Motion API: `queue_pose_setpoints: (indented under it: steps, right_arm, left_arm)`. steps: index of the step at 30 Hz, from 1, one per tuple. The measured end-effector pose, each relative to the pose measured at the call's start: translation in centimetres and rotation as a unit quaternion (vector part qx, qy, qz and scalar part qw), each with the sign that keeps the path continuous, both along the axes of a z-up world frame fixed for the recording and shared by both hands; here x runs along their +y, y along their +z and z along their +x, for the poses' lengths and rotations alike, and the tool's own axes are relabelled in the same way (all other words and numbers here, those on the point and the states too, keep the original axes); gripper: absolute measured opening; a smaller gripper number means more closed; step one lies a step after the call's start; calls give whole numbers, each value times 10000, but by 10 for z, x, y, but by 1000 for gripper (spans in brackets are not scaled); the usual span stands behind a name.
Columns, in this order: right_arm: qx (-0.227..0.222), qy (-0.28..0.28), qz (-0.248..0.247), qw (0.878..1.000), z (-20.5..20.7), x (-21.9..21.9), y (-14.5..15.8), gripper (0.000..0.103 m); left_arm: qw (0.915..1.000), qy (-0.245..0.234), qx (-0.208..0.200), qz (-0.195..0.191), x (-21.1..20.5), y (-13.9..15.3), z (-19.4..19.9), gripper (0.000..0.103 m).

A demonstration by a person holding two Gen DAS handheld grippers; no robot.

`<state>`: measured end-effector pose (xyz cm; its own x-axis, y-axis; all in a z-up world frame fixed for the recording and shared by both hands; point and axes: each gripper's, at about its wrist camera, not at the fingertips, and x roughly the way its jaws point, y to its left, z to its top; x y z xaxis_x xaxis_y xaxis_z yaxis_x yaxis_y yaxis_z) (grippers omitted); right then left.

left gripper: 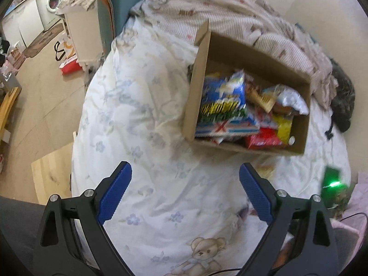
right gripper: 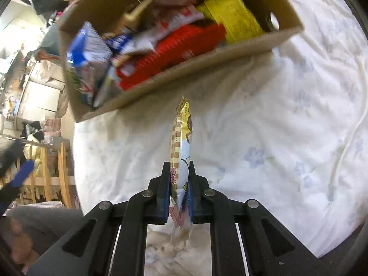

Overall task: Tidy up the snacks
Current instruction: 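Lower the right tool to the bed and grasp the yellow wafer bar, then grasp the white-and-blue bar with the left tool while the right tool holds the wafer bar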

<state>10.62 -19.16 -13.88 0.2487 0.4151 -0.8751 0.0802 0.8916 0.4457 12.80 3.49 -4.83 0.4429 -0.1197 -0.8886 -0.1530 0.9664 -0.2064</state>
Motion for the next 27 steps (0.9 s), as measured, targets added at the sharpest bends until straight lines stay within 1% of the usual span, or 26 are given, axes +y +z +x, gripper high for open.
queue_pose_setpoints:
  steps: [2, 5, 7, 9, 10, 12, 14, 15, 16, 18, 19, 21, 23, 25, 26, 27]
  right_arm:
    - [-113, -11, 212, 9997, 3, -5, 12, 12]
    - [-263, 61, 157, 9995, 5, -14, 33, 12]
    - [-343, 43, 161, 9993, 6, -23, 51, 12]
    - [-410, 18, 79, 9991, 1, -32, 54, 12]
    - [-480, 3, 6, 9988, -1, -34, 57, 12]
    - [-564, -75, -12, 9984, -1, -53, 58, 12]
    - [-619, -237, 35, 9978, -5, -62, 59, 12]
    - [-627, -281, 31, 9976, -5, -64, 55, 12]
    - [-620, -354, 56, 9974, -6, -67, 52, 12]
    - [-634, -468, 140, 9968, -7, -72, 49, 12]
    - [-669, -511, 117, 9964, -8, -74, 49, 12]
    - [-675, -551, 104, 9961, -11, -79, 49, 12]
    - [-666, -605, 112, 9959, -12, -82, 48, 12]
    - [-666, -678, 128, 9954, -13, -86, 49, 12]
    - [-666, -706, 139, 9952, -13, -88, 49, 12]
    - [-662, -727, 137, 9951, -12, -89, 49, 12]
  left_arm:
    - [9998, -110, 113, 111, -6, -9, -1, 93]
    - [9982, -461, 284, 251, -19, -21, -2, 93]
    - [9964, -693, 456, 175, -28, -31, -4, 93]
    - [9943, -862, 619, 142, -39, -41, -5, 93]
    - [9924, -995, 708, 169, -47, -47, -6, 92]
    - [9878, -1299, 824, 263, -65, -58, -7, 90]
    - [9783, -1756, 993, 472, -89, -72, -10, 90]
    - [9728, -1982, 1040, 603, -101, -78, -13, 89]
    - [9672, -2183, 1068, 742, -112, -84, -16, 84]
    - [9595, -2439, 1105, 881, -127, -93, -21, 78]
    - [9570, -2524, 1132, 877, -133, -97, -21, 78]
    - [9560, -2550, 1183, 838, -138, -104, -21, 76]
    - [9549, -2543, 1321, 774, -141, -114, -19, 69]
    - [9518, -2560, 1506, 771, -143, -125, -17, 54]
    - [9494, -2597, 1569, 804, -144, -128, -18, 51]
    - [9467, -2644, 1614, 881, -146, -131, -19, 45]
